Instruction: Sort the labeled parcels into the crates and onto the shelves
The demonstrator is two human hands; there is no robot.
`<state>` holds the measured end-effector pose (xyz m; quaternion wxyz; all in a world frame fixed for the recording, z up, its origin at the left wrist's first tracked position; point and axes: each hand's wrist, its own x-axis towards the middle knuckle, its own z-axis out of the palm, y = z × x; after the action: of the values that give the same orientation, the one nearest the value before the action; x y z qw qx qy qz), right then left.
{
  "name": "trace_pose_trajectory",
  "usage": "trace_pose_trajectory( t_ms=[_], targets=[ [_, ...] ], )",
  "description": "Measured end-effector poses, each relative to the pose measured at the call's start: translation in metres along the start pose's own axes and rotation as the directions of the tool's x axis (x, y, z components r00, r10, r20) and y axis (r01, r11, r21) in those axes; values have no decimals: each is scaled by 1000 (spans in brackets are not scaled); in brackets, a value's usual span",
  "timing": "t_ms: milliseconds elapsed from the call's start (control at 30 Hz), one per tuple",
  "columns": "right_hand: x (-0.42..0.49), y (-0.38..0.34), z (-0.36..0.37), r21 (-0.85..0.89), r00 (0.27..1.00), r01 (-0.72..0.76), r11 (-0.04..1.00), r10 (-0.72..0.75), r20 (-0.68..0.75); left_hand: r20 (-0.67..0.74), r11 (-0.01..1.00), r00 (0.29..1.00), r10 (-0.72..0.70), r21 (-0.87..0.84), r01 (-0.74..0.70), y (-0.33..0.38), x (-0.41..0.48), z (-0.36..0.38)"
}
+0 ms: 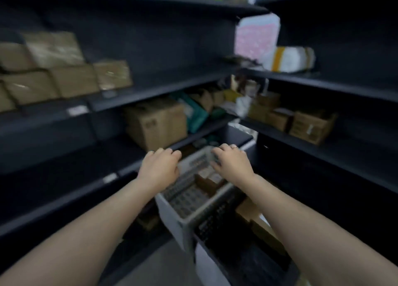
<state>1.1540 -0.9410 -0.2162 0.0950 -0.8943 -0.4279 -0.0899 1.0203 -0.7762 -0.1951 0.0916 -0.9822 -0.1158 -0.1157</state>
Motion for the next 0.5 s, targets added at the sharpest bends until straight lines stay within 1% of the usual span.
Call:
trace_pose_trajectory(
  t_ms=[100,233,333,500],
  targets=[
    [54,-103,-25,7,980,168,986,-166,-110,-80,984,984,-156,73,162,-98,-43,-40],
    [102,-242,-47,41,923,335,941,-319,-213,-176,940,941,-288,139,313,-220,-117,-83],
    [127,-332,-56,81,878,440,894,-410,-249,-214,886,890,-402,157,437,-300,-170,-103],
    [163,-454,-58,104,795,594,798,-561,-232,-243,782,783,-573,124,611,-400,-237,-118]
  ],
)
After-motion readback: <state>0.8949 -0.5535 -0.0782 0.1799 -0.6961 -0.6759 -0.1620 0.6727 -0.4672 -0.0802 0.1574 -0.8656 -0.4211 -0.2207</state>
